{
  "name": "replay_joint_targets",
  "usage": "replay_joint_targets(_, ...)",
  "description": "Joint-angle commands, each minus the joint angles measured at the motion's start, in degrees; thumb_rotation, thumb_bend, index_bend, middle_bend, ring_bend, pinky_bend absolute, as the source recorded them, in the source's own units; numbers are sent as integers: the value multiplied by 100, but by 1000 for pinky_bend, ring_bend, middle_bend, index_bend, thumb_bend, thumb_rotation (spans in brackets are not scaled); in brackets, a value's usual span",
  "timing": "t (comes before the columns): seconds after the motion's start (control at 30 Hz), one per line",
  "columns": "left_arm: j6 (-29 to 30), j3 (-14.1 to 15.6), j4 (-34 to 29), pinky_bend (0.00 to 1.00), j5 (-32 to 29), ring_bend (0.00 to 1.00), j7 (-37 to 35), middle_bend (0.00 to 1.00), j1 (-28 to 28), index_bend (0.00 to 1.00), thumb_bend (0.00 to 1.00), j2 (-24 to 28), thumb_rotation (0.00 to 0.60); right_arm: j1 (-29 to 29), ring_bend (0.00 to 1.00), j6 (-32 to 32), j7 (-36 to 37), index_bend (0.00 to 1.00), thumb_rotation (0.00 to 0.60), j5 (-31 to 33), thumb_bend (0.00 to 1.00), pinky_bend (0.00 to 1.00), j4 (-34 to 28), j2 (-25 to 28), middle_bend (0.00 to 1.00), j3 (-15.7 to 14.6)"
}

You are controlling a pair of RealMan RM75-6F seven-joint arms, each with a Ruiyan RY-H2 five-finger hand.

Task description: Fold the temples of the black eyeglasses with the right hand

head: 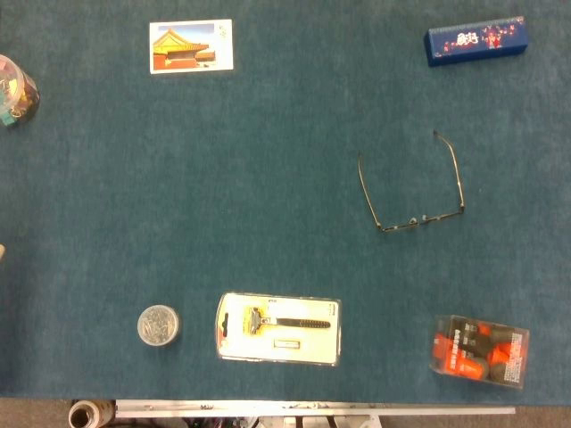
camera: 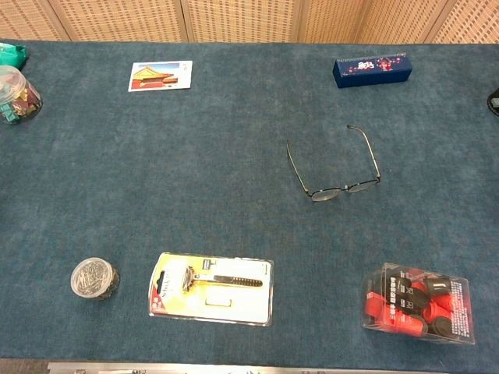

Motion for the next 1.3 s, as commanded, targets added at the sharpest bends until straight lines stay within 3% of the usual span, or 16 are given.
replay_joint_targets(0.03,-27,-4,4,496,-23,376,-20,444,-5,433,34,8,600,-5,190,37,31,119,600,-26,179,441,4,-3,212,3)
replay_joint_targets(0.27,-135,-45,29,497,-186,377,-73,449,-24,433,34,22,600,55,190,-132,-64,119,600,105,180,441,29,-45,214,21)
replay_joint_targets(0.87,65,18,-77,498,38,378,-312,456,91,434,34,167,600,244,190,19,-245,120,600,-329,181,441,111,-340,244,62)
replay_joint_targets(1.3,53,20,-114,498,27,378,-274,456,101,434,34,179,600,1002,190,-927,-1261,123,600,30,180,445,-155,-390,249,434)
